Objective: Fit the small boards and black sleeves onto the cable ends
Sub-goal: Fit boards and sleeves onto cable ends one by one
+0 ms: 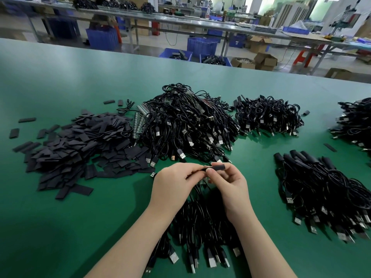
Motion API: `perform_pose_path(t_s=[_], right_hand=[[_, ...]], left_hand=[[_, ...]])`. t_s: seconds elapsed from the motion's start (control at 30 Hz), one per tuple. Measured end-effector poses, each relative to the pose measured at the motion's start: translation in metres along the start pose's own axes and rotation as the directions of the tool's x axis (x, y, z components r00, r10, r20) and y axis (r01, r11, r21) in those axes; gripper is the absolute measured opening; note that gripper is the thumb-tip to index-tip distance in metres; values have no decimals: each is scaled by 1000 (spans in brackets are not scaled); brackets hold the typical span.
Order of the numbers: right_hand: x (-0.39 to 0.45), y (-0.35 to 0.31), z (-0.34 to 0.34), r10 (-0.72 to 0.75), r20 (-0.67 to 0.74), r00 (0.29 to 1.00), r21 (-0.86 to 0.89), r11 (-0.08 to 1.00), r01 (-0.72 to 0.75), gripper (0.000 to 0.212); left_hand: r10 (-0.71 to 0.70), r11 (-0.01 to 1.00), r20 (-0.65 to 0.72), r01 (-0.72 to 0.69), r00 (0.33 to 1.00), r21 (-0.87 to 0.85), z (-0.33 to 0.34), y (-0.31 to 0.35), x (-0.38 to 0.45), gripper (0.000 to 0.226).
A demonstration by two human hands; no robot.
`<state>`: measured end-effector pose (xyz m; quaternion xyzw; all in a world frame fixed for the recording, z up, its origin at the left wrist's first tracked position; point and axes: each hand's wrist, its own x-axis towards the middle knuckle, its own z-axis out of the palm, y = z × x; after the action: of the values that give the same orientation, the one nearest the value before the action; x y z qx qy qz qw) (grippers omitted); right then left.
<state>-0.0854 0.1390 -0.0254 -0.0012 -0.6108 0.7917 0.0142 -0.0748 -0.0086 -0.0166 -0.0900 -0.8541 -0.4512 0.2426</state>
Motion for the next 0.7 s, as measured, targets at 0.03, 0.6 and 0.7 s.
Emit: perform_pose_path(t_s=[0.03,0.6,0.7], right_hand=[[0,0,0,-5,2,1000,-1,1000,5,24],[1,1,-2,0,43,999,-33,999,2,23],[1,0,0,24,7,1000,17,1000,-24,13]], left_hand=[[1,1000,1,-1,1000,25,0,-1,0,18],[123,981,58,-130,991,146,0,-4,1,19],[84,990,38,-88,996,108,0,-5,1,20]])
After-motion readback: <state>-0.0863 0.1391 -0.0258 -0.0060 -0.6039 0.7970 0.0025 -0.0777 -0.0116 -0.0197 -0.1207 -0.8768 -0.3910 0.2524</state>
